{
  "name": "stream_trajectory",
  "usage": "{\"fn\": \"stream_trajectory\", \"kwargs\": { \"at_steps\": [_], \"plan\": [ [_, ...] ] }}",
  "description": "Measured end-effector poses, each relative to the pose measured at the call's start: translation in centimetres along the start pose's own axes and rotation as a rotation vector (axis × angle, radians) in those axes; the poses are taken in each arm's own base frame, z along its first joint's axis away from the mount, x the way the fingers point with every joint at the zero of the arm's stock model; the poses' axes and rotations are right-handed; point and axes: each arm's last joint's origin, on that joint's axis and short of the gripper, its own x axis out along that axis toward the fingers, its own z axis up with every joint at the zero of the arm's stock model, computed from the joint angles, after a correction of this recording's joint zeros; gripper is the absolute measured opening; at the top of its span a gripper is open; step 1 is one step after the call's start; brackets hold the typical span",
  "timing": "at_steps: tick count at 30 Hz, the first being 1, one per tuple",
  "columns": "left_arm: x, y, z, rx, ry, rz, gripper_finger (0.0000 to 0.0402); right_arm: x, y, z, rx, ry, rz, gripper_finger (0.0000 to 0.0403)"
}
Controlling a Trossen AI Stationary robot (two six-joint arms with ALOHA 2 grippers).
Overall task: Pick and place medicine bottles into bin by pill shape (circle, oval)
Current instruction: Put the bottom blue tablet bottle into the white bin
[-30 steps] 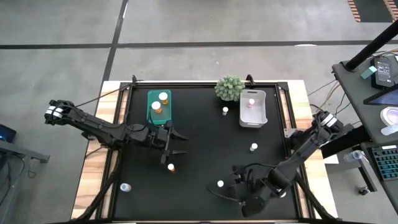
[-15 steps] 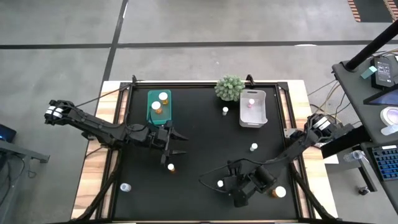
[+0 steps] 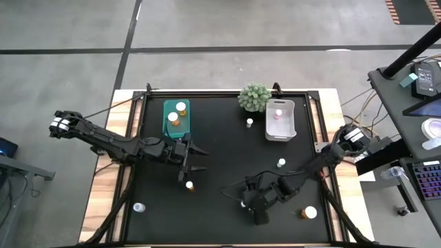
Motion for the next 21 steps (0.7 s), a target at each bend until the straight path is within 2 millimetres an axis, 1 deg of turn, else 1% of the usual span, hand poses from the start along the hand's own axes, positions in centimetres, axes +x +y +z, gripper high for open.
{"fn": "stream_trajectory", "kwargs": {
  "at_steps": [4,9,14,17,21],
  "plan": [
    [0.0,0.0,0.0,0.000,0.000,0.000,0.0251,0.8,-0.8,-0.9,0.033,-0.037,0.078,0.0233],
    [0.0,0.0,0.0,0.000,0.000,0.000,0.0251,1.0,-1.1,-1.3,0.049,-0.057,0.088,0.0216],
    [0.0,0.0,0.0,0.000,0.000,0.000,0.0251,1.0,-1.1,-1.3,0.046,-0.059,0.091,0.0200],
    [0.0,0.0,0.0,0.000,0.000,0.001,0.0251,1.0,-1.1,-1.2,0.041,-0.064,0.091,0.0183],
    [0.0,0.0,0.0,0.000,-0.001,0.005,0.0251,0.9,-1.1,-1.2,0.037,-0.070,0.093,0.0150]
  ]
}}
